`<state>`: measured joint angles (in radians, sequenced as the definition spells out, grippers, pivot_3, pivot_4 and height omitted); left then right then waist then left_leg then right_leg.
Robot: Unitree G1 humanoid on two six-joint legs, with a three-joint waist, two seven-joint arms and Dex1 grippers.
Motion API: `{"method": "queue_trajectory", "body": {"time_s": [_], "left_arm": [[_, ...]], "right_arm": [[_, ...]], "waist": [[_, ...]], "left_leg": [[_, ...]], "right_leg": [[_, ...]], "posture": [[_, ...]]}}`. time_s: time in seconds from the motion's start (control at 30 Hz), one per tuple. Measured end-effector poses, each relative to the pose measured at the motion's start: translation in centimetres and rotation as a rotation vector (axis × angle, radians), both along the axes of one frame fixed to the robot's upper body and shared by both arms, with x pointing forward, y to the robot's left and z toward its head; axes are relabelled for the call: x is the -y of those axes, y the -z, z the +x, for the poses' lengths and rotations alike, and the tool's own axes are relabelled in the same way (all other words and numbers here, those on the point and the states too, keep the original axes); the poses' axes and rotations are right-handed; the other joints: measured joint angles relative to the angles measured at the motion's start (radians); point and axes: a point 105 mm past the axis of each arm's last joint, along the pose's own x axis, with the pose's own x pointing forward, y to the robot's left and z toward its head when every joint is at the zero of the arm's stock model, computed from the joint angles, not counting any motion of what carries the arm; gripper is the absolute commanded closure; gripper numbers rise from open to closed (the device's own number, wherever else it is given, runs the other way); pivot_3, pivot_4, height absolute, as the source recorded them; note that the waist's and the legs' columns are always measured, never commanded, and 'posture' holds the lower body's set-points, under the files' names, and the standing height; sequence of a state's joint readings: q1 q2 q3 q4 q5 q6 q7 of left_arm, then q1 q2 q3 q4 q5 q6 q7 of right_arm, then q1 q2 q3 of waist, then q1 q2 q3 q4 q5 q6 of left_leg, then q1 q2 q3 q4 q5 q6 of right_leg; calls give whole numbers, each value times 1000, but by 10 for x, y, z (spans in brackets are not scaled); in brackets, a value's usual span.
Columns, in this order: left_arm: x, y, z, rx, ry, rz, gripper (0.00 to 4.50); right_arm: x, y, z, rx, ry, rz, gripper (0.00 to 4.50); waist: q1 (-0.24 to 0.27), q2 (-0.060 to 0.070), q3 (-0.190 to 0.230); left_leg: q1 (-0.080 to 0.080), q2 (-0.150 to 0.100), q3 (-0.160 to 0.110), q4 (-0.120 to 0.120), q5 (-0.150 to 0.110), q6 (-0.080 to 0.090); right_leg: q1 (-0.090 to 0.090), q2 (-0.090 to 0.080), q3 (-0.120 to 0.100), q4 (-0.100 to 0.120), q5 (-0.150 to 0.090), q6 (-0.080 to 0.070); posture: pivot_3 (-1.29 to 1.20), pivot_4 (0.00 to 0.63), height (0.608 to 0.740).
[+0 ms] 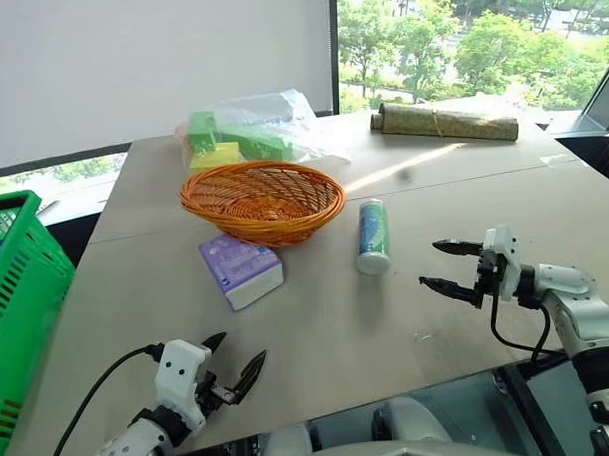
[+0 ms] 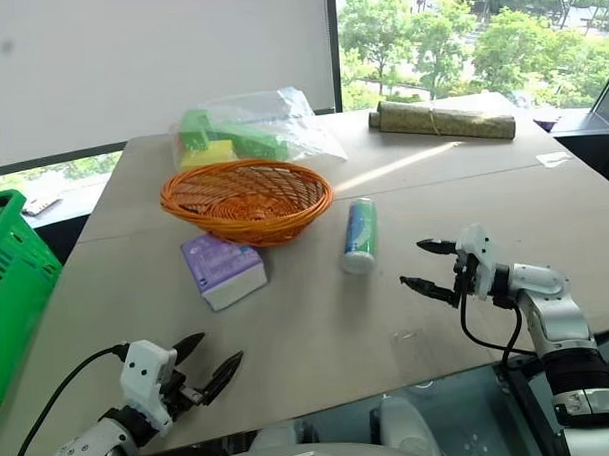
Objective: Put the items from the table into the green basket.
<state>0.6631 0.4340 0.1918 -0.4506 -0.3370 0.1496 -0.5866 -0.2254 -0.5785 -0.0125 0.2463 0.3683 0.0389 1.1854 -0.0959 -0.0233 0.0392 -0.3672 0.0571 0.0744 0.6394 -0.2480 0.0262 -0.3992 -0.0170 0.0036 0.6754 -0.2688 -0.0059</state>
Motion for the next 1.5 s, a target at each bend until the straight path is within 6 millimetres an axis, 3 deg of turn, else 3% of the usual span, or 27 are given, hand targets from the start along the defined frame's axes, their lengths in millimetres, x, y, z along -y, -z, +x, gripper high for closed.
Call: {"method": "queue_trajectory", "body": {"time_s": [0.43, 0.83, 0.97, 1.07, 1.13, 1.23, 1.5], "left_arm": [[3, -6, 2, 40, -1, -9, 87], [5, -12, 5, 79, -3, -23, 87], [6, -48, 24, 214, -9, -47, 87], [10, -83, 38, 323, 15, -99, 87], [17, -100, 41, 366, 58, -139, 87], [23, -111, 43, 384, 102, -142, 87], [10, -107, 39, 346, 7, -115, 87]], "right_arm": [[-4, 6, 1, -32, -18, -32, 30], [-10, -2, 8, 7, -14, -39, 30], [-36, -38, 26, 111, -52, 12, 30], [-76, -81, 39, 238, -115, 76, 30], [-102, -97, 50, 318, -133, 46, 30], [-128, -101, 60, 357, -158, 11, 30], [-177, -79, 56, 309, -378, -105, 30]], "waist": [[3, 0, 0], [3, 0, 0], [4, 0, 1], [2, 0, 1], [3, 0, 1], [12, -1, 0], [43, -1, 0]], "left_leg": [[-1, 0, 1, 0, 0, 0], [-1, 0, 1, 0, 0, 0], [-1, 0, 1, 0, 0, 0], [0, 1, 0, 0, 0, 0], [-1, 1, 0, 0, 0, 0], [-2, 0, 0, -1, 0, 0], [-12, 0, 0, 1, 0, 0]], "right_leg": [[-1, 0, 0, 0, 0, 0], [-1, 0, 1, 0, 0, 0], [-2, 1, 2, 3, 1, 2], [-2, 4, 3, 3, 2, 4], [-2, 4, 3, 3, 3, 3], [-3, 5, 3, 2, 5, -1], [-12, 2, 3, 3, 5, 0]], "posture": [[-66, 0, 740], [-37, 0, 740], [-28, 0, 740], [-15, 0, 740], [-7, 0, 740], [12, 0, 740], [92, 0, 740]]}}
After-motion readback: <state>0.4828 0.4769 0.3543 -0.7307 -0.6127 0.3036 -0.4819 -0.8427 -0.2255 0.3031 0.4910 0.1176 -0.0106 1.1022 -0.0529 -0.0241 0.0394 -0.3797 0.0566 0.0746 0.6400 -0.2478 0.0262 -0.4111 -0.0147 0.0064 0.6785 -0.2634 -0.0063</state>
